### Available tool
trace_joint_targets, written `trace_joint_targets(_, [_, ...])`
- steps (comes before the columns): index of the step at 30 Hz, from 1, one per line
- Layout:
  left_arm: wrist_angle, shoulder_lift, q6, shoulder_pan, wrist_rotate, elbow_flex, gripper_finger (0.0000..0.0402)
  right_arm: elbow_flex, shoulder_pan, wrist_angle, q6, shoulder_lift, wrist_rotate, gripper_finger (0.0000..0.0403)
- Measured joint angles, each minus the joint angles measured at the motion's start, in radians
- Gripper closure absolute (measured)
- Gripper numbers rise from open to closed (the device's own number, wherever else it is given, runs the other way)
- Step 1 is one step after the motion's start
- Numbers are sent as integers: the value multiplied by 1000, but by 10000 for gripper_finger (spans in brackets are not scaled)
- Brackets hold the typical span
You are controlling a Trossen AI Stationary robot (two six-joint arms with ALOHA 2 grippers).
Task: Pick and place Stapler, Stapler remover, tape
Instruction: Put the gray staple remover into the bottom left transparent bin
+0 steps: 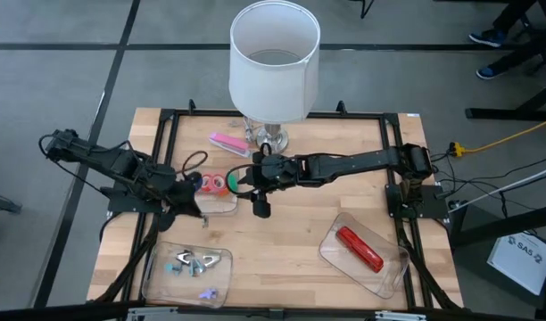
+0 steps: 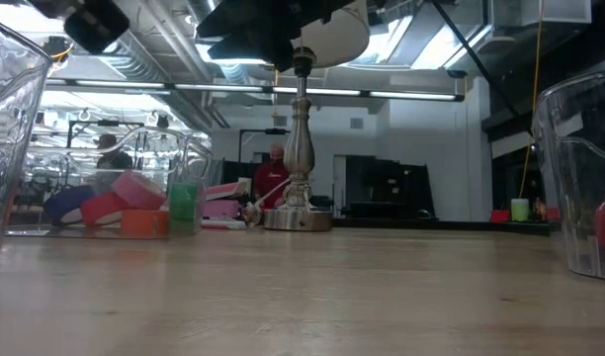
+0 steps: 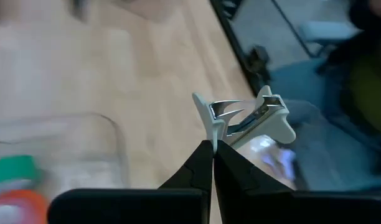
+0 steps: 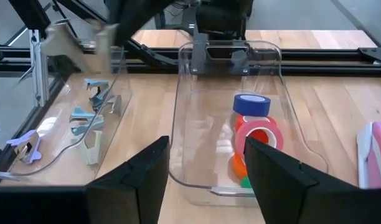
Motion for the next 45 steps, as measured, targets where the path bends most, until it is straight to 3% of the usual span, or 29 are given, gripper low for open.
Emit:
trace_joint_targets(13, [-1,126,-224,-192,202,-2,399,0,-10,0,3,0,0,194])
trace_joint_targets(29, [35,254,-581,-351,214,-3,398,0,-13,-5,-1,0,0,194])
trace_joint_targets(45, [197,378,-502,-372,208,-3,398,0,-12,-42,26,0,0,194])
